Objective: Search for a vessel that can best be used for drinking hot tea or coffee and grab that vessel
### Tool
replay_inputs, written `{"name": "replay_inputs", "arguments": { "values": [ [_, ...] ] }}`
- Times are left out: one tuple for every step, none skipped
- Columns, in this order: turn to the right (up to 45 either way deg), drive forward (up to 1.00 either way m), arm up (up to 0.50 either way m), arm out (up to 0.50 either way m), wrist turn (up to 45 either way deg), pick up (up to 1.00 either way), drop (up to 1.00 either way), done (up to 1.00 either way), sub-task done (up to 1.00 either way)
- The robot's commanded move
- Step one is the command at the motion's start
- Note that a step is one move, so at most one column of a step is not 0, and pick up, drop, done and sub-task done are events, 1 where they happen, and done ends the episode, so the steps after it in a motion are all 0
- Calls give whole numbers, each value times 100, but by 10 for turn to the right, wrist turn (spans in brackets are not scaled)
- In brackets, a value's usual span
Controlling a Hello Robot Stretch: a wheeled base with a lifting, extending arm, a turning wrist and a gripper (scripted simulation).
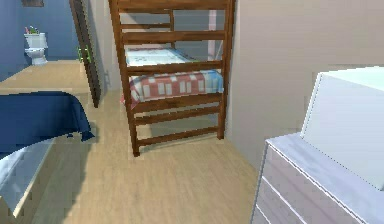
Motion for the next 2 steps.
{"name": "replay_inputs", "arguments": {
  "values": [
    [0,0,0,0,450,0,0,0,0],
    [0,0,0,0,60,0,0,0,0]
  ]
}}
